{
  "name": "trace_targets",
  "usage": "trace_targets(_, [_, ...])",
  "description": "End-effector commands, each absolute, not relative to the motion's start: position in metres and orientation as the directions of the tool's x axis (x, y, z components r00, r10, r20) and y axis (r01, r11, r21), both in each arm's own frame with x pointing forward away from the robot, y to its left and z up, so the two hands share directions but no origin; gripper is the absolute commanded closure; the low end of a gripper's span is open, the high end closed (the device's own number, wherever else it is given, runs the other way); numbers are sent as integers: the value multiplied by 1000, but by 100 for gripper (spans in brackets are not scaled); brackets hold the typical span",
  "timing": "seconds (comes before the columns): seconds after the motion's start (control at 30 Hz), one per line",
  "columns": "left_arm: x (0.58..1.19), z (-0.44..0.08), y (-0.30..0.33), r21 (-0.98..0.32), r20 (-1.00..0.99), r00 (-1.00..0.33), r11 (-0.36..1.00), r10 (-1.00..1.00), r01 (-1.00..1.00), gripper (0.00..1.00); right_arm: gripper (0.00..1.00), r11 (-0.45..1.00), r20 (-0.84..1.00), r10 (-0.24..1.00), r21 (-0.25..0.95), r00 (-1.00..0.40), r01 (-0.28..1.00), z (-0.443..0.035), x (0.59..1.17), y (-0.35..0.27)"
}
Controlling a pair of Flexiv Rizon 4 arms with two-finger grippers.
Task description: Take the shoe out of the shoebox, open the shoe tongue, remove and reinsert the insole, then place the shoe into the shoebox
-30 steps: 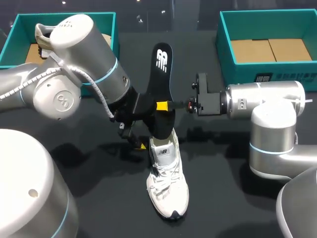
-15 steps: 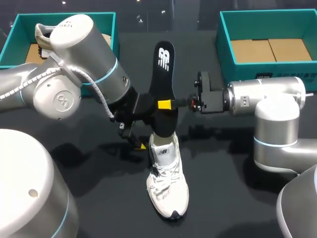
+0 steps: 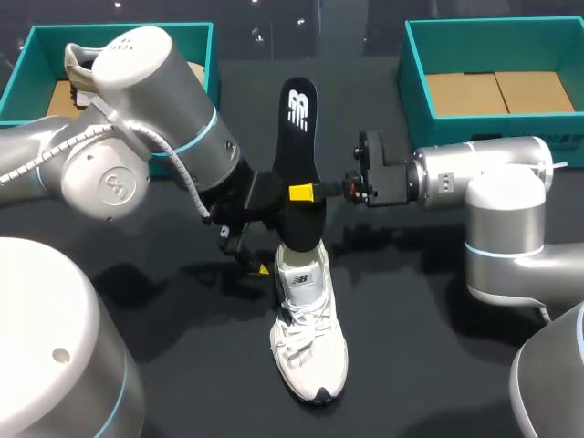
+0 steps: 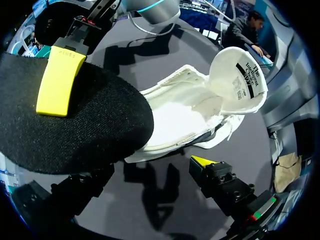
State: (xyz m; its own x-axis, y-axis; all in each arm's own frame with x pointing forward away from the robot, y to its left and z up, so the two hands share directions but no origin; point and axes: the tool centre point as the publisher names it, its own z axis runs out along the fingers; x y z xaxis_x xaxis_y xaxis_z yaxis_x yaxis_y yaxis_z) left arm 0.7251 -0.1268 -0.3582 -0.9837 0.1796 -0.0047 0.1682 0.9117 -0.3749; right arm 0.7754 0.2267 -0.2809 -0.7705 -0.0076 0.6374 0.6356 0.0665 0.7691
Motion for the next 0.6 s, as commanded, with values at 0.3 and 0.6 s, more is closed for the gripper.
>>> trace_targets(0.3, [724,-359,-127,-373,-7,-984,912,179,169,0,100,61,654,-16,755,-756,652,-292,770,228])
trace_targets(0.6, [724,-359,-127,-373,-7,-984,912,179,169,0,100,56,660,-18,750,-751,659,-296,763,231])
